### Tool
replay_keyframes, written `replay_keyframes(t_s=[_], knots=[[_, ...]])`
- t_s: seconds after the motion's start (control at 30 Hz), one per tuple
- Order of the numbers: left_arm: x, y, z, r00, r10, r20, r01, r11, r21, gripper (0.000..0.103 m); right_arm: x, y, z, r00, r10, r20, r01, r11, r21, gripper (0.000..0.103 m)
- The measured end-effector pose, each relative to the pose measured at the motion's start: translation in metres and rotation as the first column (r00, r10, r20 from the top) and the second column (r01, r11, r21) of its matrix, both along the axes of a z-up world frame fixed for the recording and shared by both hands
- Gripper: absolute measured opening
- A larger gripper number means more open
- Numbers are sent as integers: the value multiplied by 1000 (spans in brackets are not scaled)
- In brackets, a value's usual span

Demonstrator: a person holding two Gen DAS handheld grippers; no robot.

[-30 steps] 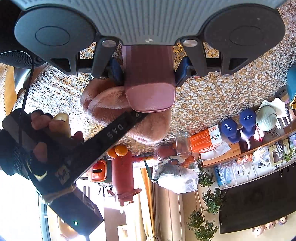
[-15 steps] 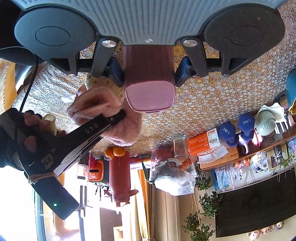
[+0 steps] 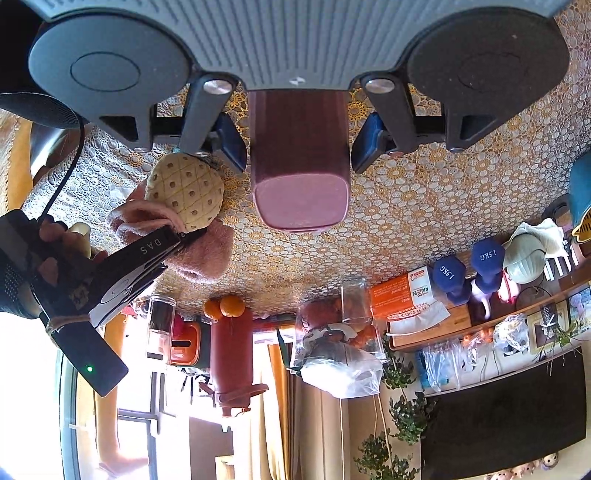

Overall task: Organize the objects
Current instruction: 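Set the cup upright on the table and open the left tool, then lay the towel beside the yellow ball and open the right tool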

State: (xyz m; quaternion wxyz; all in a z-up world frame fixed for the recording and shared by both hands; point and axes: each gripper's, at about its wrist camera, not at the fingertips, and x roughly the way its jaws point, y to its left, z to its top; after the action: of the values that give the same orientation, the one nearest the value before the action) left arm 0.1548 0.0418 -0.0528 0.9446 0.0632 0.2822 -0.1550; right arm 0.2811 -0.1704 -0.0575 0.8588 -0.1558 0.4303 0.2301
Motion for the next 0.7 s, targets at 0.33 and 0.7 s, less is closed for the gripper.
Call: replay_keyframes(t_s=[0.33,0.7], knots=[[-3,1,4,1000,25,-6,-25,1000,-9,73,0,-19,13,998,-58,6,57,992,111,58],[-21,7,19,994,104,18,-104,994,-25,82,-39,-35,44,991,-56,124,38,989,143,81]])
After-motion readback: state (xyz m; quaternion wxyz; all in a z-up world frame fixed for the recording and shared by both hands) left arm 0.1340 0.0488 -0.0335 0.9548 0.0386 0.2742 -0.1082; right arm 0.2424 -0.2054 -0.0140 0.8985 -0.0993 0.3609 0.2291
